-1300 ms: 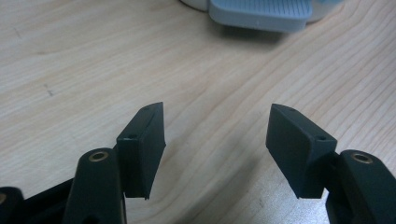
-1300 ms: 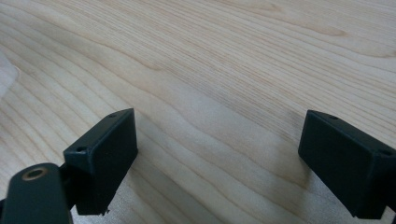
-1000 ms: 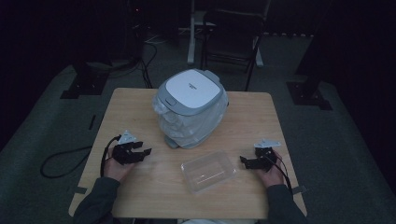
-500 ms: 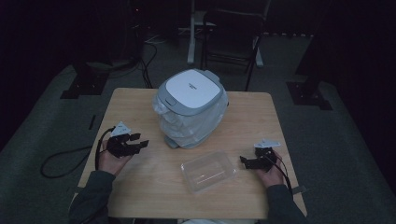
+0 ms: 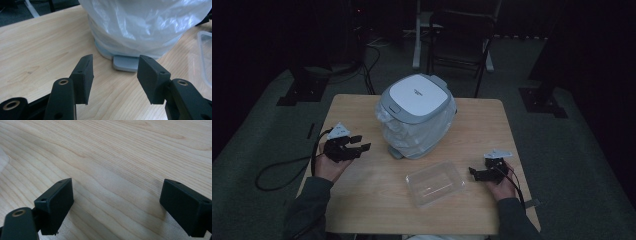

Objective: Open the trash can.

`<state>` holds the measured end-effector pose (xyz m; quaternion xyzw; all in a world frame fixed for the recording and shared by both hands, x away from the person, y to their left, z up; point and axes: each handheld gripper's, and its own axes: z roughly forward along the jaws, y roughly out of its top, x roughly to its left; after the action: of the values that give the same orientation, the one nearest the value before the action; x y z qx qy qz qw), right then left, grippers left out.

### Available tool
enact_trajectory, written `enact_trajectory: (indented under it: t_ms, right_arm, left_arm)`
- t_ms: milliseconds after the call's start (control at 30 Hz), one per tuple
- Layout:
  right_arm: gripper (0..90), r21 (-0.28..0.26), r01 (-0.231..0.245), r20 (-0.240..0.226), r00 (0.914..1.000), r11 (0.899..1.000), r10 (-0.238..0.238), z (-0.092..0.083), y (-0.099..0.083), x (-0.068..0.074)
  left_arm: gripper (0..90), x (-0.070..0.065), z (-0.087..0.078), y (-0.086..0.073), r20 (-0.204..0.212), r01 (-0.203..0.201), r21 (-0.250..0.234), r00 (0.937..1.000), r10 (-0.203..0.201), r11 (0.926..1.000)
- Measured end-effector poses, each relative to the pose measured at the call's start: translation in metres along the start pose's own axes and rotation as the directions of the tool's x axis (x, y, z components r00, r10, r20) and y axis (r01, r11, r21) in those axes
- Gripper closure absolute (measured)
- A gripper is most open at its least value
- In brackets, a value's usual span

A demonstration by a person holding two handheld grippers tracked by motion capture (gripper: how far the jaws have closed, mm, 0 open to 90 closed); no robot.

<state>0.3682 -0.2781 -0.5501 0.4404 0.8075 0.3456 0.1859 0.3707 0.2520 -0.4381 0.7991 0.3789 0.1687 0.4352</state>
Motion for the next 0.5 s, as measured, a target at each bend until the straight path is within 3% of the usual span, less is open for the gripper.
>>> enact_trajectory:
  t_ms: [500]
  right_arm:
    - [11.0,0.000,-0.001,0.001,1.0000,1.000,0.001,0.000,0.000,0.000]
  left_arm:
    - [49.7,0.000,-0.013,0.024,0.013,-0.028,-0.030,0.9995,0.029,0.9992]
